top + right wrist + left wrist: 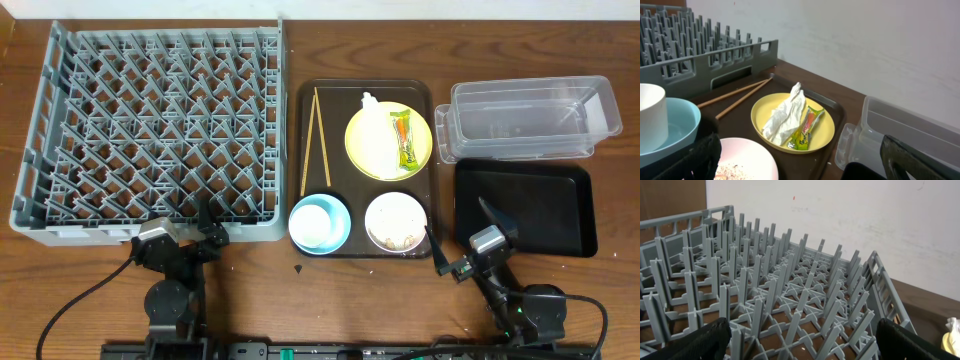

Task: Sort waste into correct bins and load items into the dishwasher
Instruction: 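Reach the right gripper to the yellow plate and grasp the white tissue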

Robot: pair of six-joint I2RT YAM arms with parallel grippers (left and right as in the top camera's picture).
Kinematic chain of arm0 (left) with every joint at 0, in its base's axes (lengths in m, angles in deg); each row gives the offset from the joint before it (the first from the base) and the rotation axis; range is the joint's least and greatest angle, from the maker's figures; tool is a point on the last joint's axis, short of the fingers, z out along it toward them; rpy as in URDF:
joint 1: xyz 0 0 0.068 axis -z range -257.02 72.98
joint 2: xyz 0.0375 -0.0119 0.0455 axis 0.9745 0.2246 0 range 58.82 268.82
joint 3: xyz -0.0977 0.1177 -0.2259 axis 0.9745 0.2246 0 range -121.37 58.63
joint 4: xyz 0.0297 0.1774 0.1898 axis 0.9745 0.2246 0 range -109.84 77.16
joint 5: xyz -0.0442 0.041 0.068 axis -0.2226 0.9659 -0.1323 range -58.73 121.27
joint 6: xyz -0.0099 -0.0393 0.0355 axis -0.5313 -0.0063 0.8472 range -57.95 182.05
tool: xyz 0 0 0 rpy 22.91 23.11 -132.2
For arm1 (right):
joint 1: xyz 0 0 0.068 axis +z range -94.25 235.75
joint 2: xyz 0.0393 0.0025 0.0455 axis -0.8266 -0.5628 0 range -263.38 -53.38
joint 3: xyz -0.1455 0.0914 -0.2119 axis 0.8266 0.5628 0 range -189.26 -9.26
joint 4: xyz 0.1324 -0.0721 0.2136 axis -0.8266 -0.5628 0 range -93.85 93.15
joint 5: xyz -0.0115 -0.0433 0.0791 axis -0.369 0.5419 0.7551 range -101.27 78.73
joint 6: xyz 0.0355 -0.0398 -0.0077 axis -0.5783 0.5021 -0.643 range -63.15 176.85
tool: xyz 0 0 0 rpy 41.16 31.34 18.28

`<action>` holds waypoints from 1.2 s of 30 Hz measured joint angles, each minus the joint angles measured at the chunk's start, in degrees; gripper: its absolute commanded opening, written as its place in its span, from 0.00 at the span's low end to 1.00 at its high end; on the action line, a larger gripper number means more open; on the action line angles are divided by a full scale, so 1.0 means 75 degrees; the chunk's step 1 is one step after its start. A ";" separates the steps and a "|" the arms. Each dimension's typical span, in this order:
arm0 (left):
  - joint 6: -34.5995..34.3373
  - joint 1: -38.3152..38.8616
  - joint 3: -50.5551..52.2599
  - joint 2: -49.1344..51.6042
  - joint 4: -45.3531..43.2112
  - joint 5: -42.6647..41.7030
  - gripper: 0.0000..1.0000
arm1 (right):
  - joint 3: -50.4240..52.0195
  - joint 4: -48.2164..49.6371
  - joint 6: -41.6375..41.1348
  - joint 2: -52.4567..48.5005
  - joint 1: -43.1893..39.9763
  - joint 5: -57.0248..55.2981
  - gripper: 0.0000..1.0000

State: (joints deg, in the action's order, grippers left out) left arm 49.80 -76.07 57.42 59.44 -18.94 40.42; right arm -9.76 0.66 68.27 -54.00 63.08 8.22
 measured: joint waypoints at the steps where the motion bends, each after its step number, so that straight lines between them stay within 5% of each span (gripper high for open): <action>1: 0.0000 0.0000 0.0000 0.0000 0.0000 0.0003 0.93 | 0.0000 0.0000 0.0000 0.0000 0.0000 0.0000 0.99; 14: -0.0003 0.0000 -0.0076 0.0015 0.0073 -0.0880 0.93 | -0.0093 0.0828 -0.0175 -0.0003 0.0000 0.0242 0.99; 18: -0.0006 0.0000 -0.1075 0.0475 0.0551 -0.1169 0.93 | -0.1253 0.0221 -0.0286 -0.0522 0.0003 0.0268 0.99; 23: -0.0009 0.0000 -0.3984 0.2361 0.2710 -0.1241 0.93 | -0.3797 -0.0845 -0.0877 -0.2707 0.0000 0.0321 0.99; 30: -0.0032 0.0000 -0.8364 0.6175 0.6636 -0.2063 0.93 | -0.8679 -0.4733 -0.2022 -0.7997 -0.0003 0.0318 0.99; 36: -0.0032 -0.0006 -0.8856 0.7236 0.7420 -0.2964 0.93 | -0.9431 -0.4739 -0.2317 -1.0008 0.0108 0.1148 0.99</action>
State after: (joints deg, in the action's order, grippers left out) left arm 49.56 -76.12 -9.01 113.71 36.71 18.19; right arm -80.48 -34.87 50.89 -129.06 63.89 16.83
